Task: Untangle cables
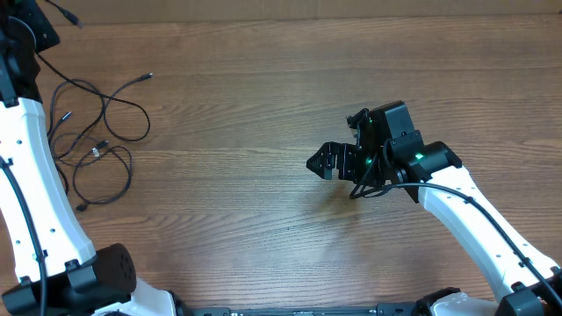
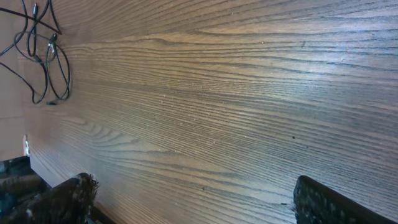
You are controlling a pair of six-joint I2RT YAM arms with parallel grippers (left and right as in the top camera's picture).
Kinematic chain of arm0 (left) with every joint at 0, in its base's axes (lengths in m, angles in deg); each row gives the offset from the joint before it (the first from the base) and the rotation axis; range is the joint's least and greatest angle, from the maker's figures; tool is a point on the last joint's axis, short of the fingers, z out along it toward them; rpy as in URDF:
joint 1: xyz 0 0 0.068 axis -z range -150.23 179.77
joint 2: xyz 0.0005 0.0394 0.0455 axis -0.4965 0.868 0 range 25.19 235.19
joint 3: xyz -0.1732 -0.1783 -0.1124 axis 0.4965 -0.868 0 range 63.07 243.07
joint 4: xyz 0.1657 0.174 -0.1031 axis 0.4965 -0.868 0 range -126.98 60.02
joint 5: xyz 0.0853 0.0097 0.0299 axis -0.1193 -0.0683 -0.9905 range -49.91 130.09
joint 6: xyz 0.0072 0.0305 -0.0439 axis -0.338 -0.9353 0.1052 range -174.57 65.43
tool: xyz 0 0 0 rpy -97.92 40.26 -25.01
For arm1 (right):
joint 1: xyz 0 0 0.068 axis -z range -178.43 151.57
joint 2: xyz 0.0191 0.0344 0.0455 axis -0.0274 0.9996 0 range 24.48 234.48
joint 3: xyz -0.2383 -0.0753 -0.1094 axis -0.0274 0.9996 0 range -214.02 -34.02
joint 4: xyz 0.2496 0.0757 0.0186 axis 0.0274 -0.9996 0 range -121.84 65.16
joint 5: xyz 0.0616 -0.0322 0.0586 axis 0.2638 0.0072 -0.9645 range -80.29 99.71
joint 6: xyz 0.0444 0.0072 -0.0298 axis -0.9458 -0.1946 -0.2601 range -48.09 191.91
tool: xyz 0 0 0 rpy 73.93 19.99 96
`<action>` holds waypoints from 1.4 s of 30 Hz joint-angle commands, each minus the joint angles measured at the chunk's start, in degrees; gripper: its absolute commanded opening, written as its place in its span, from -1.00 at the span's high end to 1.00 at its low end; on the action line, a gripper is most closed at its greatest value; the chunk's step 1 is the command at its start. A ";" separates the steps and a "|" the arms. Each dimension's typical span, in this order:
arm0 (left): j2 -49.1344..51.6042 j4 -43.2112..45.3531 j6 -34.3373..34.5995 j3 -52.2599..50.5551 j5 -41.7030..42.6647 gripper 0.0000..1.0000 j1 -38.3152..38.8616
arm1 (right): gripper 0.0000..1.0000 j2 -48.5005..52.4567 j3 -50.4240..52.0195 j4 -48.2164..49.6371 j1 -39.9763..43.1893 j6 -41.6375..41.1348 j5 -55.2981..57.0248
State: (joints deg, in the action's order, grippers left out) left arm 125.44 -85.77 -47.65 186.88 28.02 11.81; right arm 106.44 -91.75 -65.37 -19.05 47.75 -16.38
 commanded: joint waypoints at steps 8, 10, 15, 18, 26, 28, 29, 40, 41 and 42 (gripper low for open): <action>7.32 -3.30 0.94 1.05 -4.96 0.92 -2.19 | -1.00 -0.50 -0.39 0.13 0.07 0.24 0.55; 8.41 -5.75 5.99 1.05 -7.56 0.92 -3.32 | -1.00 -0.50 -0.39 0.13 0.07 0.24 0.52; 10.56 -14.29 22.18 1.05 -8.81 0.92 -7.58 | -1.00 -0.50 -0.39 0.13 0.07 0.24 0.52; 11.69 -17.81 29.00 1.05 -5.77 0.92 -10.27 | -1.00 -0.50 -0.39 0.15 0.07 0.24 0.55; 14.01 -20.85 32.06 1.05 2.97 0.92 -14.40 | -1.00 -0.50 -0.39 0.15 0.07 0.24 0.52; 14.14 -20.90 33.03 1.05 3.19 0.92 -14.97 | -1.00 -0.50 -0.39 0.15 0.07 0.24 0.52; 14.14 -20.85 33.64 1.05 3.37 0.92 -15.19 | -1.00 -0.50 -0.39 0.13 0.07 0.24 0.55; 14.14 -20.06 38.18 1.05 10.99 0.92 -15.56 | -1.00 -0.50 -0.39 0.13 0.07 0.22 0.52; 14.14 -20.11 39.36 1.05 11.80 0.91 -15.56 | -1.00 -0.50 -0.39 0.13 0.07 0.24 0.52; 14.14 -20.11 40.52 1.05 12.61 0.92 -15.56 | -1.00 -0.50 -0.39 0.13 0.07 0.24 0.52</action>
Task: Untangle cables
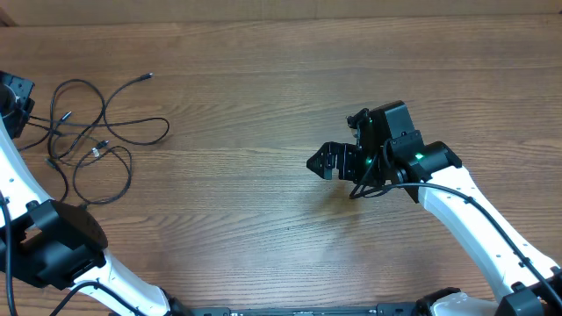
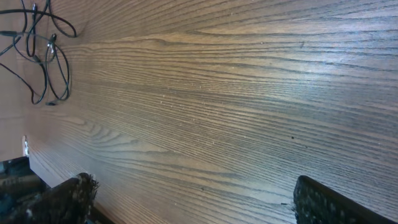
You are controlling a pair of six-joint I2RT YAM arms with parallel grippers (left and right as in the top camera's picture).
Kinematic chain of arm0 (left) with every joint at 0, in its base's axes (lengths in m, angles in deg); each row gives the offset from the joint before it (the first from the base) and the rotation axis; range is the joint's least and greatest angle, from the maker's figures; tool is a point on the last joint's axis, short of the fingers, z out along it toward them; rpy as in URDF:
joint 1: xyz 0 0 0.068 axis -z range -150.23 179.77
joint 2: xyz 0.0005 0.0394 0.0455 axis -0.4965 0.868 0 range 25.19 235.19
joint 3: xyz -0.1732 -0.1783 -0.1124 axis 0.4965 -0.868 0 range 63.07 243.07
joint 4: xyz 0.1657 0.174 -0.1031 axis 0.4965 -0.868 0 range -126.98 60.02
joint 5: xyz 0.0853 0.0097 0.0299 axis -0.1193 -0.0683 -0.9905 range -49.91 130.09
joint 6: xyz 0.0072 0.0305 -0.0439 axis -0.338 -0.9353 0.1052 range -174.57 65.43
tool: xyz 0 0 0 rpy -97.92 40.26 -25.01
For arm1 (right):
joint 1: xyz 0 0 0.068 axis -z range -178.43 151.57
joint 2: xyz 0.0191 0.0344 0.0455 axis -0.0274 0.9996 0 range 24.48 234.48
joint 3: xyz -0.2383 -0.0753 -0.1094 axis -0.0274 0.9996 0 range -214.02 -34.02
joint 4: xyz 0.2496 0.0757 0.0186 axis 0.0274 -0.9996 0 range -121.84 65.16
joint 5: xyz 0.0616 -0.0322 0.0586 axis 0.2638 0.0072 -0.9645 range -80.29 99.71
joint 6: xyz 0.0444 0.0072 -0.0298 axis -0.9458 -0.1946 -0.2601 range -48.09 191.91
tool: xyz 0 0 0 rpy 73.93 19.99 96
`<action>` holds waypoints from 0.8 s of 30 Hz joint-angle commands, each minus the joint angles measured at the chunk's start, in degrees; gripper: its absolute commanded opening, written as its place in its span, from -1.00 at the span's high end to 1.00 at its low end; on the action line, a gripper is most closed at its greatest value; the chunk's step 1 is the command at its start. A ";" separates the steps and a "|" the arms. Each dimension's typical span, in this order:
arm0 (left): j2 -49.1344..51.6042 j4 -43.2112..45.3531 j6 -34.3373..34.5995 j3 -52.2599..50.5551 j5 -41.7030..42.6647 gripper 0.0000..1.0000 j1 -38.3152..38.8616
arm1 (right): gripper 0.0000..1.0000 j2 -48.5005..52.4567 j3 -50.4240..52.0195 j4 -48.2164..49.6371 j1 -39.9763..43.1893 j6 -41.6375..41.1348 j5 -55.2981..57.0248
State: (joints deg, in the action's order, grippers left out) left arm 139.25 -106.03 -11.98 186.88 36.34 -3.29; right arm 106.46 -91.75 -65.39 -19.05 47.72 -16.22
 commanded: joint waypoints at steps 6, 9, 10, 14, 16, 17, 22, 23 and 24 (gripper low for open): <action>0.33 -0.50 14.53 1.05 5.75 0.92 -0.46 | -1.00 -0.52 -0.39 0.13 0.07 0.24 0.37; 0.33 -1.38 22.45 1.05 5.79 0.92 -0.46 | -1.00 -0.52 -0.39 0.13 0.07 0.26 0.37; 0.33 -2.62 28.81 1.05 5.79 0.92 -0.48 | -1.00 -0.52 -0.39 0.13 0.07 0.24 0.37; 0.33 -3.78 37.68 1.05 5.62 0.92 -1.03 | -1.00 -0.52 -0.39 -0.26 0.07 0.26 0.37; 0.33 -3.43 39.32 1.05 4.90 0.92 -1.64 | -1.00 -0.52 -0.39 -0.59 0.07 0.26 0.39; 0.33 -3.37 40.15 1.05 4.52 0.92 -2.05 | -1.00 -0.52 -0.39 -0.70 0.07 0.26 0.39; 0.31 -3.52 42.95 1.05 5.35 0.92 -5.95 | -1.00 -0.52 -0.39 -0.68 0.07 0.26 0.42; 0.31 -3.67 42.97 1.07 5.84 0.92 -6.88 | -1.00 -0.52 -0.39 -0.68 0.07 0.26 0.44; 0.31 -3.89 42.97 1.05 6.38 0.92 -7.96 | -1.00 -0.52 -0.39 -0.66 0.07 0.26 0.44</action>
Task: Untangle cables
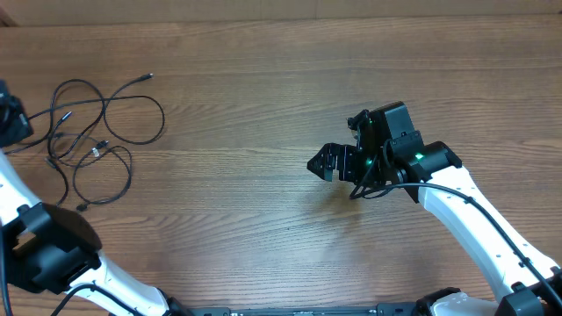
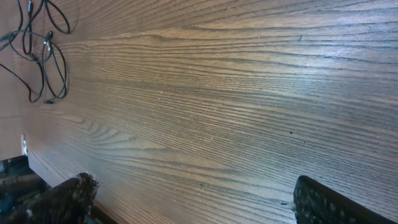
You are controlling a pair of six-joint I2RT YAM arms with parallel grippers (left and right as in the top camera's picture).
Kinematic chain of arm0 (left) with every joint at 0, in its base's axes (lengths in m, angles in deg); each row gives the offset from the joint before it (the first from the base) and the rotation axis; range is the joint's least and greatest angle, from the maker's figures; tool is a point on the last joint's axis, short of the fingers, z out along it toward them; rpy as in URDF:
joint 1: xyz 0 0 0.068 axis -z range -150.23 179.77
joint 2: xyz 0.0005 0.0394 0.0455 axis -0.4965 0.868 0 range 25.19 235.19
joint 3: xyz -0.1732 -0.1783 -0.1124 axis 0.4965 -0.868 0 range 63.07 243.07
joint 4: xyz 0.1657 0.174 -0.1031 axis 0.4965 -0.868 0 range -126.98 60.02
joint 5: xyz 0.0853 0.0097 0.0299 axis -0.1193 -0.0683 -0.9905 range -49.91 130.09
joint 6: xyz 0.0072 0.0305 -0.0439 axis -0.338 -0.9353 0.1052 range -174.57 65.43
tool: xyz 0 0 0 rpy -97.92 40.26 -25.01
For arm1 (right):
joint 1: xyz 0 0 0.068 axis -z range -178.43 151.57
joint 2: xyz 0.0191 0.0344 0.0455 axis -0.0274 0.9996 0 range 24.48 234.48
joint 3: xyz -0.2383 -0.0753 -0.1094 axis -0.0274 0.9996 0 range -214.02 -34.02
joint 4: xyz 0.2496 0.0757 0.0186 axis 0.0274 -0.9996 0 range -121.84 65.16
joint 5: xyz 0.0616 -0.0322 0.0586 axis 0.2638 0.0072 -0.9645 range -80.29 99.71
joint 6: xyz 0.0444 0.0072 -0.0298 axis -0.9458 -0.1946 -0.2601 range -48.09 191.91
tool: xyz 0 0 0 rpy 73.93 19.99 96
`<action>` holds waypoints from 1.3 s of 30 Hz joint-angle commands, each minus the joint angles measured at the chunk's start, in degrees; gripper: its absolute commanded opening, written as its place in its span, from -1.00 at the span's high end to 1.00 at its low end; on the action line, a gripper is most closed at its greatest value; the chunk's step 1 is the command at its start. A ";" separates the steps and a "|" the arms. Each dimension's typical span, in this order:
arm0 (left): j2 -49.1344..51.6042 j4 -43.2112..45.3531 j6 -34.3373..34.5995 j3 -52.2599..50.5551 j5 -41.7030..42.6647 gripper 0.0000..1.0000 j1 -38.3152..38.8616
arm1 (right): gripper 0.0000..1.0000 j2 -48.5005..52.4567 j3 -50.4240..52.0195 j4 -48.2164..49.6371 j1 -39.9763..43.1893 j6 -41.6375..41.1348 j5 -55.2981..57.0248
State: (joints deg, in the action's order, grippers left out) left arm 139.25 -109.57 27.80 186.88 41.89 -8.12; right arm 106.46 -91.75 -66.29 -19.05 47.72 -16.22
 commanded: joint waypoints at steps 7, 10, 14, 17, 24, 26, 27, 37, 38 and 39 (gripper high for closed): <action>0.31 -2.84 3.63 1.07 2.47 0.92 -11.30 | -1.00 -0.52 -0.39 0.24 0.07 0.26 0.44; 0.31 -4.26 3.58 1.05 4.44 0.92 -14.80 | -1.00 -0.52 -0.39 0.33 0.07 0.26 0.46; 0.31 -4.57 2.69 1.07 5.55 0.92 -15.72 | -1.00 -0.52 -0.39 0.74 0.07 0.24 0.44; 0.31 -4.28 2.73 1.07 6.01 0.92 -15.32 | -1.00 -0.52 -0.39 0.79 0.07 0.24 0.42; 0.31 1.62 -3.56 1.05 10.56 0.37 -12.98 | -1.00 -0.52 -0.39 0.66 0.07 0.24 0.42; 0.31 3.82 -8.35 1.07 12.37 -0.16 -12.11 | -1.00 -0.52 -0.39 0.66 0.07 0.24 0.42; 0.31 4.68 -10.14 1.05 13.09 -0.45 -11.54 | -1.00 -0.52 -0.39 0.66 0.07 0.24 0.42; 0.31 4.59 -28.26 1.05 16.26 -0.93 -3.91 | -1.00 -0.52 -0.39 0.66 0.07 0.26 0.42; 0.31 4.61 -31.76 1.07 17.11 -0.89 -2.67 | -1.00 -0.52 -0.39 0.66 0.07 0.26 0.42; 0.31 4.59 -34.91 1.05 17.81 -0.84 -1.55 | -1.00 -0.52 -0.39 0.68 0.07 0.26 0.42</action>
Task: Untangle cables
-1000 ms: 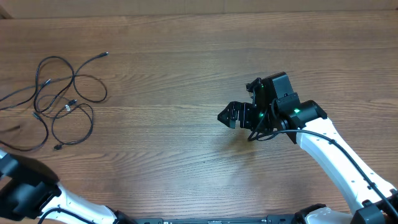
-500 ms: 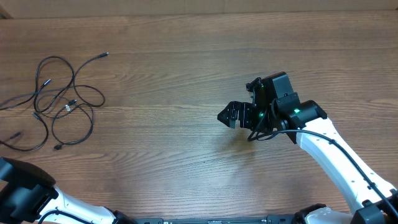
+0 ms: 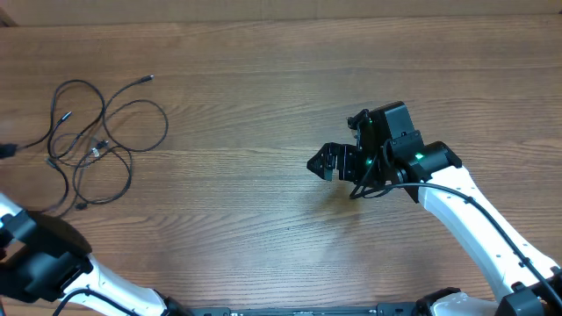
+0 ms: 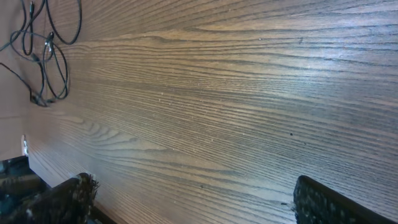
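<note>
A tangle of thin black cables (image 3: pixel 92 145) lies in loose loops at the table's far left, and also shows small in the right wrist view's top left corner as the cables (image 4: pixel 43 50). One strand (image 3: pixel 26 143) runs out from the tangle to the left edge of the overhead view. My left gripper is beyond that edge; only the left arm's base (image 3: pixel 39 263) shows. My right gripper (image 3: pixel 320 162) hovers open over bare wood at mid-table, far from the cables, and its fingers (image 4: pixel 320 202) stand wide apart with nothing between them.
The wooden table (image 3: pixel 263 88) fills the view, its far edge along the top. The right arm (image 3: pixel 474 219) slants in from the lower right corner.
The left gripper, then at the left edge beside the tangle, has gone out of view. A strand now stretches to that edge and the loops have shifted slightly. The right arm has not moved.
The left arm first reached over the tangle toward the top left corner. Then its gripper was at the left edge beside the cables, and the loops had spread rightward. It stayed there, a little lower, and is now out of view. The right gripper stayed open and still.
</note>
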You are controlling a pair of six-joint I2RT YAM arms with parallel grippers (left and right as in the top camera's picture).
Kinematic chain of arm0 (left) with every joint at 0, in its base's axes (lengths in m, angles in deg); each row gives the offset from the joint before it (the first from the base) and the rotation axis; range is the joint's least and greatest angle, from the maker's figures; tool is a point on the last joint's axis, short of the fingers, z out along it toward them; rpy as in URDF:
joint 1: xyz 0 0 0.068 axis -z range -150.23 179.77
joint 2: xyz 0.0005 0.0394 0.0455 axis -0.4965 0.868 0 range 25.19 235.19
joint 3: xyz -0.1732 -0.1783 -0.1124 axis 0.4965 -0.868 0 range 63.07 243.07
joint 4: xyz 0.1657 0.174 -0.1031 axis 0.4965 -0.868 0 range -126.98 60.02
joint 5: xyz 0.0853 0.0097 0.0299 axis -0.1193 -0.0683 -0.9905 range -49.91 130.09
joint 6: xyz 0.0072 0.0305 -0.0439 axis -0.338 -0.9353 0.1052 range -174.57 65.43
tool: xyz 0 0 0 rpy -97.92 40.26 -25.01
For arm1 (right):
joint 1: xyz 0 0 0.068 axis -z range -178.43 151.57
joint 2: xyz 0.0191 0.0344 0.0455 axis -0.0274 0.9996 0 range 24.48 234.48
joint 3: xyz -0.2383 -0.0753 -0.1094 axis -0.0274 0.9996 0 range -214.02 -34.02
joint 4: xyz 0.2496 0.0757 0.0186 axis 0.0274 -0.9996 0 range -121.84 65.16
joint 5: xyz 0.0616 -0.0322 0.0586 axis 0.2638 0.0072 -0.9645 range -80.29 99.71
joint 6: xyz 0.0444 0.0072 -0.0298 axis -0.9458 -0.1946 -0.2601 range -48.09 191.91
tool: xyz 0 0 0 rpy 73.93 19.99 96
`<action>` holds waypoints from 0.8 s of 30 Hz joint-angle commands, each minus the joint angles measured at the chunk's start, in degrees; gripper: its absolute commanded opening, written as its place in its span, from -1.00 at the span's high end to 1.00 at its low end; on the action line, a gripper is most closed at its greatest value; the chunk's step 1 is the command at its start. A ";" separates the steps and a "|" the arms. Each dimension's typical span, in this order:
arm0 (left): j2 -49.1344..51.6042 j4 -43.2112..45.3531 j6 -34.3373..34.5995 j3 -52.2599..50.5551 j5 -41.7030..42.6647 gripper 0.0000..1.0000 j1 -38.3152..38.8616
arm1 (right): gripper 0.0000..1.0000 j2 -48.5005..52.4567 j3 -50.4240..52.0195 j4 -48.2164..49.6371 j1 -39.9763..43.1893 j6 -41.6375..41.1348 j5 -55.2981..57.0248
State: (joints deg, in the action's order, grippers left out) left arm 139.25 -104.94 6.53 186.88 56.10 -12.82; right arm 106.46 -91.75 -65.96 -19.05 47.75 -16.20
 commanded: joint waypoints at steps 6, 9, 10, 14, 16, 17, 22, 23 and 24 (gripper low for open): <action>0.33 -0.24 -31.63 1.05 1.92 -0.42 11.82 | -1.00 -0.52 -0.39 0.31 0.07 0.22 0.37; 0.44 -1.33 -34.77 1.05 -8.59 -0.43 18.25 | -1.00 -0.52 -0.39 0.28 0.07 0.22 0.37; 0.52 -1.73 -34.77 1.05 -10.88 -0.42 19.63 | -1.00 -0.52 -0.39 0.28 0.07 0.22 0.37; 0.70 -3.91 -35.45 1.05 -15.10 -0.43 25.31 | -1.00 -0.52 -0.39 0.28 0.07 0.22 0.37; 0.70 -4.74 -35.65 1.05 -14.99 -0.42 27.89 | -1.00 -0.52 -0.39 0.31 0.07 0.24 0.39; 0.70 -5.09 -35.67 1.05 -14.95 -0.42 29.14 | -1.00 -0.52 -0.39 0.31 0.07 0.24 0.39; 0.70 -7.87 -41.00 1.05 -14.95 -0.41 36.04 | -1.00 -0.52 -0.39 -0.11 0.07 0.24 3.15; 0.70 -8.76 -42.40 1.05 -14.95 -0.42 37.64 | -1.00 -0.52 -0.37 -0.50 0.07 0.24 5.42; 0.70 -10.16 -44.96 1.05 -14.97 -0.42 39.95 | -1.00 -0.52 -0.37 -1.22 0.07 0.24 9.03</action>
State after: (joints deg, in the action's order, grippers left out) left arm 139.27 -113.11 -31.20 186.88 42.44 22.46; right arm 106.46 -91.75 -66.42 -19.05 47.70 -14.21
